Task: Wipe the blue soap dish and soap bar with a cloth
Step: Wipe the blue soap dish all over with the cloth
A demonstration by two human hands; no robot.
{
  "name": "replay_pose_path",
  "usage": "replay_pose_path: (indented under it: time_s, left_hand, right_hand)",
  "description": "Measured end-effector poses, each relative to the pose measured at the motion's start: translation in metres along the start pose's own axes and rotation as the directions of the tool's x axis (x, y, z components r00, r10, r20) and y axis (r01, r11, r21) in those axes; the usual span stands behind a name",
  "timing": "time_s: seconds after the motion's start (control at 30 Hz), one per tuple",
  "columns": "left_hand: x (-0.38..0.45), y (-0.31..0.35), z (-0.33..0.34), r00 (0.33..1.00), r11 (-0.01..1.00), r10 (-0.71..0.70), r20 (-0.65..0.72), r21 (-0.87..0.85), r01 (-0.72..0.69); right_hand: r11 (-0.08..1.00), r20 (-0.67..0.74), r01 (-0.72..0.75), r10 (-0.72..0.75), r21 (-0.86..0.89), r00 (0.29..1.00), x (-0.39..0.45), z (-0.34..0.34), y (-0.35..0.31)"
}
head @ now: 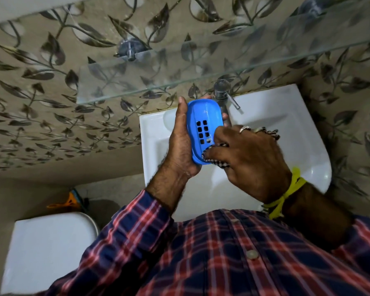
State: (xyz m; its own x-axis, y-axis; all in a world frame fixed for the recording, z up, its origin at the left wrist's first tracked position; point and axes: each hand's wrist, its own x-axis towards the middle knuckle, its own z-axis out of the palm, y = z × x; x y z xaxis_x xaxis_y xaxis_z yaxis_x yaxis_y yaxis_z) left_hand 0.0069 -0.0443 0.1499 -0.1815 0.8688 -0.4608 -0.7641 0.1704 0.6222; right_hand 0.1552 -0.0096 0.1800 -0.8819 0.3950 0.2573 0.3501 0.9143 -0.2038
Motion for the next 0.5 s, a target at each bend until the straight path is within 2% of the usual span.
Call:
replay_pose_path:
  time_s: [0.07, 0.2, 0.33, 0.43, 0.5]
  left_hand:
    - [-0.001, 0.002, -0.001, 1.0, 1.0, 0.024, 0.004, -0.014, -0.024]
    - [-0.002, -0.002, 0.003, 0.999, 0.998, 0.04, -0.032, 0.041, -0.038]
    - [-0.004, 0.002, -0.002, 0.999, 0.999, 0.025, -0.036, 0.046, -0.024]
    - [-0.004, 0.002, 0.0, 0.996, 0.994, 0.072, -0.06, 0.089, -0.066]
    - [-0.005, 0.001, 0.002, 0.996, 0.995, 0.072, -0.054, 0.071, -0.068]
  right_hand:
    - [0.999, 0.015, 0.023, -0.023, -0.036, 1.0, 0.0, 0.0, -0.004]
    - [0.979, -0.037, -0.199, 0.201, 0.054, 0.979, 0.012, -0.006, 0.001]
    - [0.992, 0.0, -0.111, 0.111, 0.054, 0.994, 0.012, 0.0, -0.009]
    - [0.963, -0.027, -0.258, 0.26, 0.074, 0.965, 0.018, -0.001, -0.003]
    - [0.962, -0.078, -0.265, 0.27, 0.066, 0.96, 0.023, 0.0, -0.002]
